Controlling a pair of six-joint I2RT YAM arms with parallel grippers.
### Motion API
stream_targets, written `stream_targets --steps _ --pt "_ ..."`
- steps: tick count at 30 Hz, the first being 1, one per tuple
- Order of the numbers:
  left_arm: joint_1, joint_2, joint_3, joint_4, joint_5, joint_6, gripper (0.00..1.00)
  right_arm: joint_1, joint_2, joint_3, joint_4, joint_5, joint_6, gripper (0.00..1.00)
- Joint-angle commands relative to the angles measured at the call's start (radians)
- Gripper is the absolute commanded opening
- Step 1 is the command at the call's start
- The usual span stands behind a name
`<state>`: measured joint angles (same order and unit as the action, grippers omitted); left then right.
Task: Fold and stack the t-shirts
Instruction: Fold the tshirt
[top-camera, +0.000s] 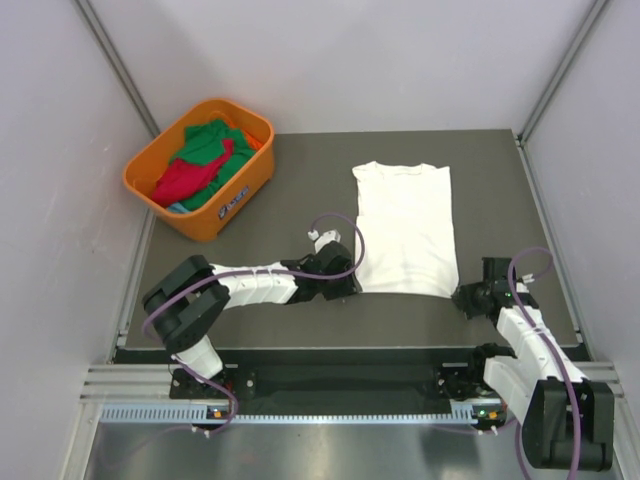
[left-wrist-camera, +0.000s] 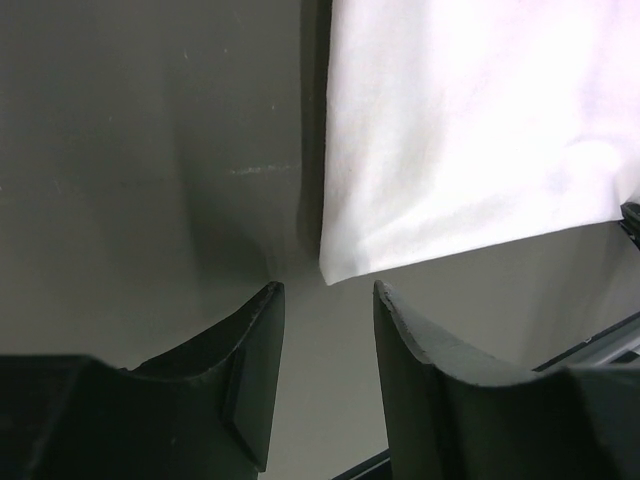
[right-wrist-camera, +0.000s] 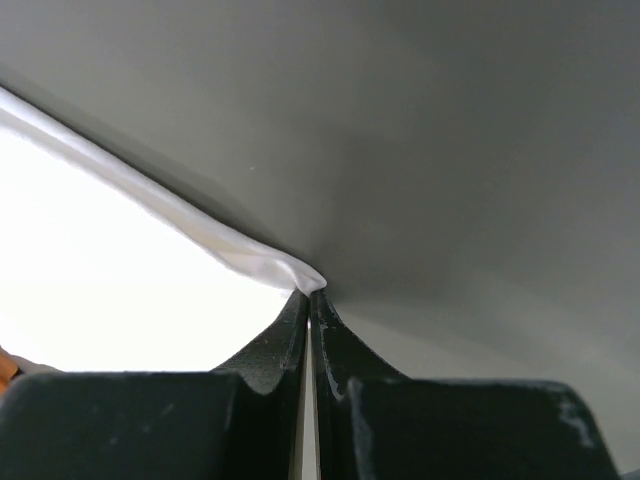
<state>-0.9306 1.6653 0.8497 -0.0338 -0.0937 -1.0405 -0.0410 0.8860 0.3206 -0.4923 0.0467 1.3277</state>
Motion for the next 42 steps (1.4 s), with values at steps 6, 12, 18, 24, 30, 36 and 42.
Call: stream_targets --steps 6,12,18,24,30,36,42 --pt "-0.008 0.037 0.018 0.039 0.003 0.022 0.45 0.007 -0.005 -0.041 -0.005 0.007 -0.039 0.0" --pt "-0.008 0.063 0.057 -0.032 -0.028 0.037 0.38 0.007 -0.01 -0.043 -0.002 0.016 -0.062 0.0" --pt "-0.008 0.039 0.074 -0.049 -0.046 0.069 0.0 0.007 -0.016 -0.02 -0.023 0.035 -0.122 0.0" --pt "-0.013 -0.045 0.048 -0.031 -0.023 0.089 0.0 0.007 -0.119 0.011 -0.12 0.074 -0.176 0.0" --pt "-0.043 -0.102 0.014 -0.025 -0.009 0.069 0.0 0.007 -0.283 0.035 -0.242 0.12 -0.211 0.0" --pt "-0.099 -0.148 0.0 -0.044 -0.027 0.047 0.0 0.007 -0.378 0.1 -0.359 0.134 -0.242 0.0" --pt "-0.139 -0.193 0.003 -0.107 -0.078 0.016 0.0 0.007 -0.472 0.15 -0.459 0.148 -0.262 0.0"
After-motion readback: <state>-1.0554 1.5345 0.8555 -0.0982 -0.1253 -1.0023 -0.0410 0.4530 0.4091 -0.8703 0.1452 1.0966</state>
